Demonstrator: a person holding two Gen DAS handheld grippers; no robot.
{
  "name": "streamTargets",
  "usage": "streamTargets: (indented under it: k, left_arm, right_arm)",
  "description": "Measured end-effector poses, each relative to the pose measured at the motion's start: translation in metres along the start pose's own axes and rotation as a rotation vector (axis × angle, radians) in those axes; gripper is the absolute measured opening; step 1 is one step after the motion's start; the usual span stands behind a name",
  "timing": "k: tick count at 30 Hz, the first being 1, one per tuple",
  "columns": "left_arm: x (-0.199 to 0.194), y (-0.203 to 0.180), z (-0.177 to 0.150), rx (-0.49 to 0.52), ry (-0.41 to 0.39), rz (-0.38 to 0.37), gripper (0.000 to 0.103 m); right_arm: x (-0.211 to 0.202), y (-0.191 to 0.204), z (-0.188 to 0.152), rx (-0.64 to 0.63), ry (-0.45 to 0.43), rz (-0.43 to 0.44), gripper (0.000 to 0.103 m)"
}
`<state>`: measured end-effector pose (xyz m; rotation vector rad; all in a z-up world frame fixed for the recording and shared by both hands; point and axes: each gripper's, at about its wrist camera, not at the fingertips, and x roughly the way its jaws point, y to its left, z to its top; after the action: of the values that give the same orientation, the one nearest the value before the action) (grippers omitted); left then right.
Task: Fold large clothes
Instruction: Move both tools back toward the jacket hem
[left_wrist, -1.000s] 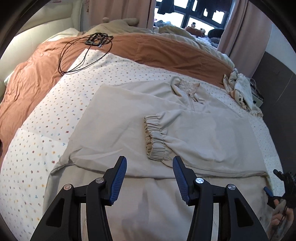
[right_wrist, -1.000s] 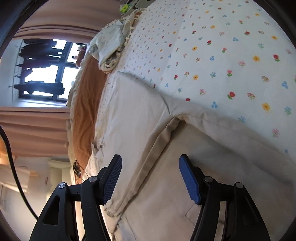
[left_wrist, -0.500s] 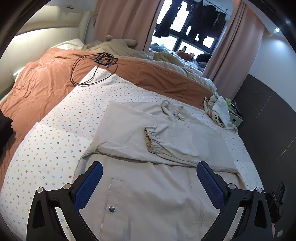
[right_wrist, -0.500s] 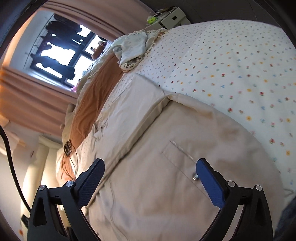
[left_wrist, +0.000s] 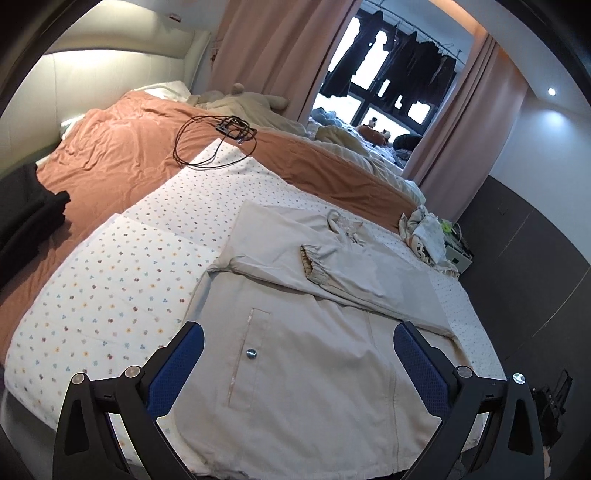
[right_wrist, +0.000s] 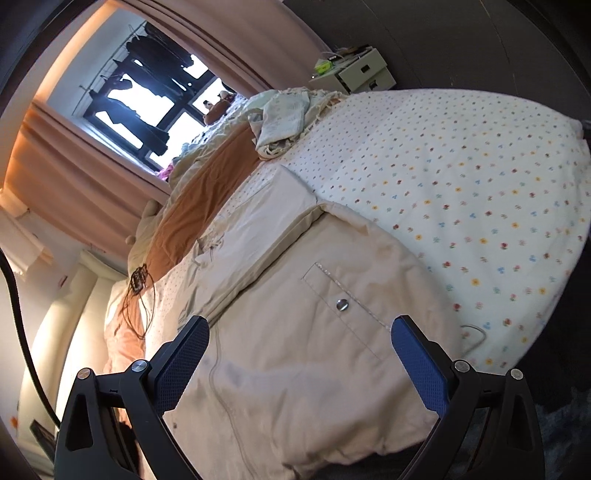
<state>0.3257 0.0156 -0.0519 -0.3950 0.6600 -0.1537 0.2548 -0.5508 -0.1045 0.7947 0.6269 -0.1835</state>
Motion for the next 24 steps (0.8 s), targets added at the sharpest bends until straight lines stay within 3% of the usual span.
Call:
streamTargets:
  k: [11, 18, 24]
  left_arm:
    - [-0.077, 0.034, -0.053, -0.042, -0.055, 0.002, 0.102]
    - [-0.102, 0.06, -0.092, -0.121, -0.042, -0.011, 0.102]
    - [-0.111, 0.079, -0.117, -0.157, -0.006, -0.026, 0.092]
  right_arm:
    - [-0.075, -0.017, -0.022, -0.036, -0.047, 0.019, 0.1]
    - [-0.091, -0.042, -0.043, -0.043, 0.014, 0.047, 0.1]
    - [-0.102, -0.06, -0.061, -0.074, 0.063, 0.069, 0.097]
